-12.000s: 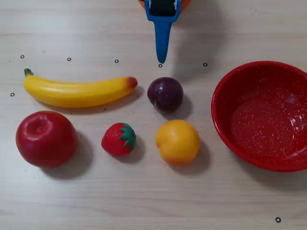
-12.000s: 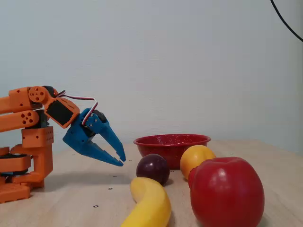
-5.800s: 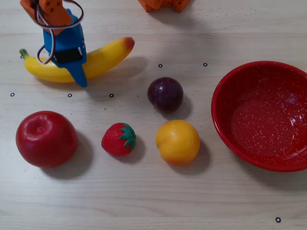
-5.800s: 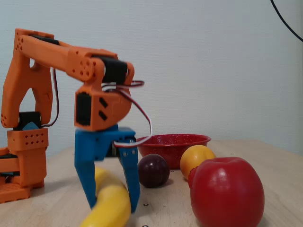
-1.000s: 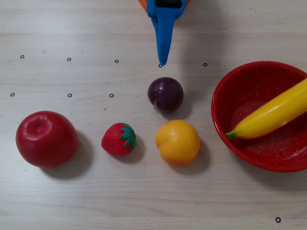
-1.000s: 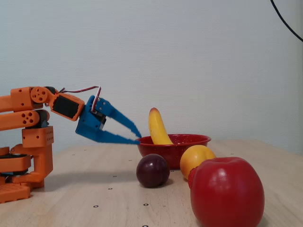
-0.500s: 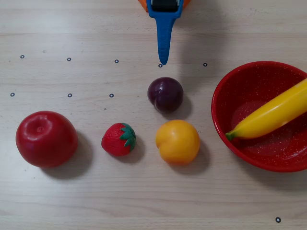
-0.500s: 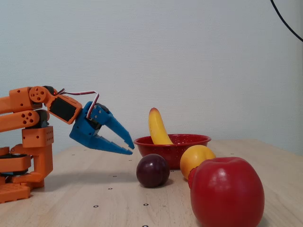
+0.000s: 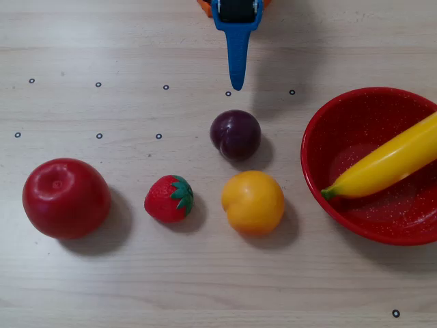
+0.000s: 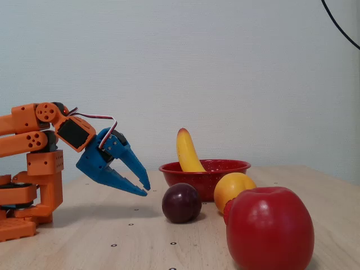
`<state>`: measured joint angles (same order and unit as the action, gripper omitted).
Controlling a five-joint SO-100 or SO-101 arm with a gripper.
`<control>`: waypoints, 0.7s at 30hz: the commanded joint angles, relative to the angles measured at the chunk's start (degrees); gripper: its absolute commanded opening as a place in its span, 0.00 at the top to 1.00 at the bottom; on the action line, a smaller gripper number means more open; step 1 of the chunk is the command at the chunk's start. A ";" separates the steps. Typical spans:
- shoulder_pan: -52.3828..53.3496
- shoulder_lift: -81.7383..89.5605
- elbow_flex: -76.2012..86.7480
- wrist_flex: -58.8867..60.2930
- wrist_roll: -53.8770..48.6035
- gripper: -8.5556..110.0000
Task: Put the banana in the red bowl.
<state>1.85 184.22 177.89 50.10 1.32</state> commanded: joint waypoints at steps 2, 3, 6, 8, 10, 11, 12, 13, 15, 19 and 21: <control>0.18 0.88 0.79 0.26 -1.85 0.92; -0.09 0.88 0.79 0.26 -2.37 0.92; -0.26 0.88 0.79 0.26 -2.72 0.92; -0.26 0.88 0.79 0.26 -2.64 0.92; -0.26 0.88 0.79 0.26 -2.64 0.92; -0.26 0.88 0.79 0.26 -2.64 0.92; -0.26 0.88 0.79 0.26 -2.64 0.92; -0.26 0.88 0.79 0.26 -2.64 0.92; -0.26 0.88 0.79 0.26 -2.64 0.92; -0.26 0.88 0.79 0.26 -2.64 0.92; -0.26 0.88 0.79 0.26 -2.64 0.92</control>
<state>1.85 184.22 177.89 50.10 -0.53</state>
